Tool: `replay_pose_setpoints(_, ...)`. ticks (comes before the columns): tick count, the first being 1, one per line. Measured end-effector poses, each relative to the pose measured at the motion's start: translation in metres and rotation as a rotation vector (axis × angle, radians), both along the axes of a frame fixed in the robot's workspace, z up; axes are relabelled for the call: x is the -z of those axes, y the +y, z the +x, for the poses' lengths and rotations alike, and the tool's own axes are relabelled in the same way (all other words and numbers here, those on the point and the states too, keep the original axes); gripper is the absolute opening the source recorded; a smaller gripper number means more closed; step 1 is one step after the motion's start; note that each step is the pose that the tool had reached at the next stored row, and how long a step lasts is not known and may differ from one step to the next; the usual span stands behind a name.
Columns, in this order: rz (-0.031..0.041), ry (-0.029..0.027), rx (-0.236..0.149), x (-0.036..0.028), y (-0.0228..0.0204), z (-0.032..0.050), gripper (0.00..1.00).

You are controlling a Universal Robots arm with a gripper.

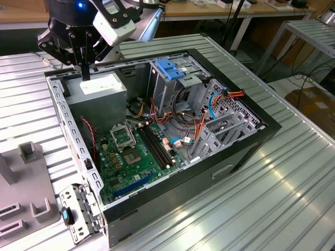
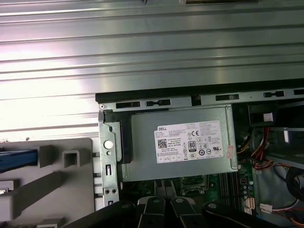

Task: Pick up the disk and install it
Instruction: 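Reach for the disk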

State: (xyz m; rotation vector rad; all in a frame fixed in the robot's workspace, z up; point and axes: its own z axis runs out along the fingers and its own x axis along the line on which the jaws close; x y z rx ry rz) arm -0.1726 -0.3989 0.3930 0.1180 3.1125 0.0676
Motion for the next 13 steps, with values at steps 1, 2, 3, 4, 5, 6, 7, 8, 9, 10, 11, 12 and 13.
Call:
replay_pose_setpoints(1,0.0,0.0,0.0,0.0,0.0,-0.0007,0.11)
replay_pose_setpoints(2,0.0,-0.0001,0.0,0.0,0.0,-0.0014,0.11)
replay_pose_setpoints(3,0.0,0.0,0.0,0.0,0.0,-0.0018,0.11)
replay_pose_setpoints(4,0.0,0.0,0.0,0.0,0.0,-0.0022,0.11)
replay_pose_setpoints(5,0.0,-0.0001,0.0,0.0001,0.0,-0.0026,0.11)
replay_pose_setpoints(6,0.0001,-0.0001,0.0,0.0001,0.0,-0.0032,0.11)
replay_pose_setpoints(7,0.0,0.0,0.0,0.0001,0.0,-0.0036,0.11)
replay_pose_setpoints(8,0.0,0.0,0.0,0.0001,0.0,-0.0041,0.11)
replay_pose_setpoints(9,0.0,0.0,0.0,0.0001,0.0,-0.0046,0.11)
replay_pose_setpoints(10,0.0001,-0.0001,0.0,0.0001,0.0,-0.0051,0.11)
replay_pose_setpoints(11,0.0,-0.0001,0.0,0.0001,0.0,-0.0057,0.11)
replay_pose_setpoints(12,0.0,-0.0001,0.0,0.0001,0.0,-0.0061,0.11)
replay_pose_setpoints(13,0.0,0.0,0.0,0.0001,0.0,-0.0066,0.11)
